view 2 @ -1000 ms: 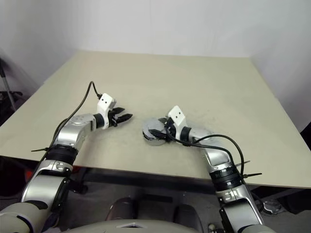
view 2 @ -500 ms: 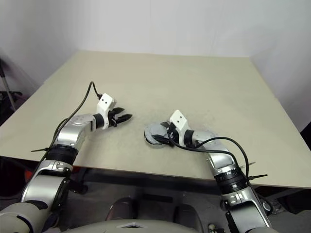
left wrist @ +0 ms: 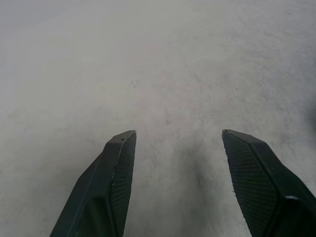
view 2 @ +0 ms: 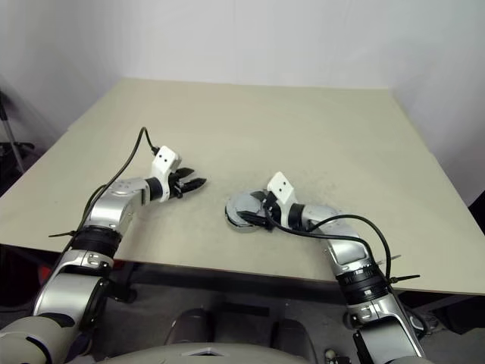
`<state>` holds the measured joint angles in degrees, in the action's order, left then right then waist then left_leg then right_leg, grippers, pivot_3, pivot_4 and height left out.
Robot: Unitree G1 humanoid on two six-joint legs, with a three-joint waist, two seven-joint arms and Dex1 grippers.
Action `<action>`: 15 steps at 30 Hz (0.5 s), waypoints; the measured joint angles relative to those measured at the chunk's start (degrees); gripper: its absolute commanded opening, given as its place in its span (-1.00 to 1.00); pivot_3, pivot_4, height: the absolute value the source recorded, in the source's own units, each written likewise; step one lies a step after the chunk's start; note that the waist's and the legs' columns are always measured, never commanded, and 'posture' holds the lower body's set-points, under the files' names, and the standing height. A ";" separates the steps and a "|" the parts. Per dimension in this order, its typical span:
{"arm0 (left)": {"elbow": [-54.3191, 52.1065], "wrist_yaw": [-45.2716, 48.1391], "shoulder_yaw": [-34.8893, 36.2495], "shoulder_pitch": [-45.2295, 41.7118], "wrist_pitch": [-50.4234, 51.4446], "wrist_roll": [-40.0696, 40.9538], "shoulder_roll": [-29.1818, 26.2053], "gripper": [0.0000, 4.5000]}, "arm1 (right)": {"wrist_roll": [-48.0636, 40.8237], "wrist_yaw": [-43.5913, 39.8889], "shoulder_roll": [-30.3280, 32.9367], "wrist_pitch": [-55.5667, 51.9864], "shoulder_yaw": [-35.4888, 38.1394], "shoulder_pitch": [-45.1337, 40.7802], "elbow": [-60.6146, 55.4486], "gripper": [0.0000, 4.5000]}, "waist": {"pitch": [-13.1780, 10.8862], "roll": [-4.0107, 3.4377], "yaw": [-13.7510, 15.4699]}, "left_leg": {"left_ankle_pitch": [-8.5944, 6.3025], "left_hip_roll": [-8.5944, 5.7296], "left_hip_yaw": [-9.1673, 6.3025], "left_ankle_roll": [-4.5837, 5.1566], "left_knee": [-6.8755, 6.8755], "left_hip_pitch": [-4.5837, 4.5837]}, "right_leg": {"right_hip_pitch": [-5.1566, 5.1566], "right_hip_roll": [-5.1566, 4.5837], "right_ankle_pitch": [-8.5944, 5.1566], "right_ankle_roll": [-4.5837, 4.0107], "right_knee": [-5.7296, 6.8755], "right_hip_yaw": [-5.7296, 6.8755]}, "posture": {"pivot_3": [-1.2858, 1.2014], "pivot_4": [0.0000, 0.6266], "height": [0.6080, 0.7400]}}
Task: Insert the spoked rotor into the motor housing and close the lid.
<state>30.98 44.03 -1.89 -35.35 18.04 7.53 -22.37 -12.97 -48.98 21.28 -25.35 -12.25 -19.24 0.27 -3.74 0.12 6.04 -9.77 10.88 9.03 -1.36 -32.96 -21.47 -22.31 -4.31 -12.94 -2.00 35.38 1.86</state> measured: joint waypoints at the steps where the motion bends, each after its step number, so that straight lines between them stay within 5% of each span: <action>1: 0.00 -0.01 -0.02 0.00 0.00 -0.01 0.00 0.31 | 0.11 -0.06 0.01 0.13 -0.06 0.00 0.00 0.30 | 0.00 0.00 0.00 | 0.00 0.00 0.00 0.00 0.00 0.00 | 0.00 0.00 0.00 0.00 -0.01 0.00 | 0.03 -1.00 1.00; 15: 0.31 0.04 -0.05 0.01 -0.05 -0.25 -0.28 0.31 | 0.07 -0.67 -0.81 -0.67 0.35 -0.14 0.01 0.30 | 0.00 0.00 -0.18 | -0.01 0.01 0.00 0.02 0.00 0.00 | 0.00 0.00 0.00 0.00 -0.01 0.01 | 0.03 -1.00 1.00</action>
<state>31.29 44.07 -1.94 -35.35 17.99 7.28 -22.65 -12.90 -49.65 20.47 -26.02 -11.89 -19.38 0.28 -3.74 0.13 5.86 -9.78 10.89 9.03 -1.34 -32.96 -21.47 -22.32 -4.31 -12.94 -2.01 35.37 1.87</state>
